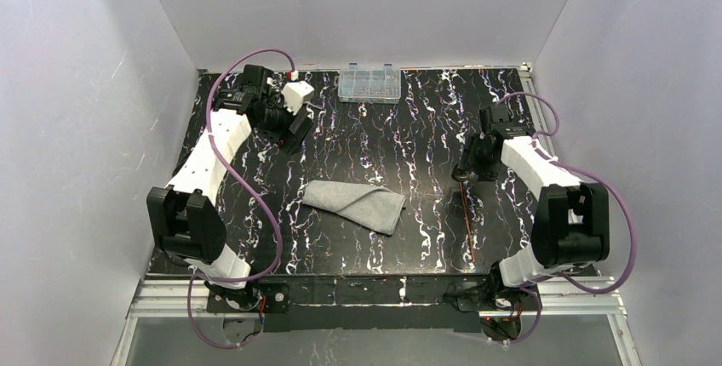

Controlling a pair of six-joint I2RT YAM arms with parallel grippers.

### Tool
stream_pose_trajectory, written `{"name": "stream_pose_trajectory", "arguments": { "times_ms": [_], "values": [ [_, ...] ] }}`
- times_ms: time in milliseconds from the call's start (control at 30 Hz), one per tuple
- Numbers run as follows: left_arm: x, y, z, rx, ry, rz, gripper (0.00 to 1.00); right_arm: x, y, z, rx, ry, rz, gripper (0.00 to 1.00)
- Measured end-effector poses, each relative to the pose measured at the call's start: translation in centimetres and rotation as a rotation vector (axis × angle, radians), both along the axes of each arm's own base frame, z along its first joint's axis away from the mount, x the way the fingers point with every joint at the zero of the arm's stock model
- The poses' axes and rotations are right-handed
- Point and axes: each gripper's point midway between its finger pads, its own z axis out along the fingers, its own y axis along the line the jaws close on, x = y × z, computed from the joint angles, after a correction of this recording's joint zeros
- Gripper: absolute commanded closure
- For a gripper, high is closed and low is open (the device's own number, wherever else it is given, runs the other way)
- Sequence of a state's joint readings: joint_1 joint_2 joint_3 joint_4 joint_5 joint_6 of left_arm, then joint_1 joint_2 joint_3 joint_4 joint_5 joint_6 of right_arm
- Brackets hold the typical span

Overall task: Fold the napkin into a case and place the utensils inside
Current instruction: Pick up the spoon from the center of the board.

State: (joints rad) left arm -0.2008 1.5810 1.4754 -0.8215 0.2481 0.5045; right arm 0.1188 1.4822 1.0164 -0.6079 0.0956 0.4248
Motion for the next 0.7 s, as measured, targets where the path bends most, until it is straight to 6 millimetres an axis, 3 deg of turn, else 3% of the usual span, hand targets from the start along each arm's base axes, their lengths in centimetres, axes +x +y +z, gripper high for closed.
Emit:
{"name": "stream_pose_trajectory", "arguments": {
  "times_ms": [200,467,700],
  "values": [
    [0.3,-0.2,0.1,-0.013,-0.01,-0.006,0.04,-1.3,0.5,-3.5,0.019,0.118,0.028,0.48],
    [0.2,-0.5,-0.1,-0.024,-0.003,-0.021,0.05,-1.5,1.3,-5.8,0.0,0.177,0.052,0.46],
    [0.3,-0.5,-0.6,-0.019,0.008,-0.032,0.06,1.4,2.2,-5.6,-0.08,0.142,0.082,0.44]
  ]
}}
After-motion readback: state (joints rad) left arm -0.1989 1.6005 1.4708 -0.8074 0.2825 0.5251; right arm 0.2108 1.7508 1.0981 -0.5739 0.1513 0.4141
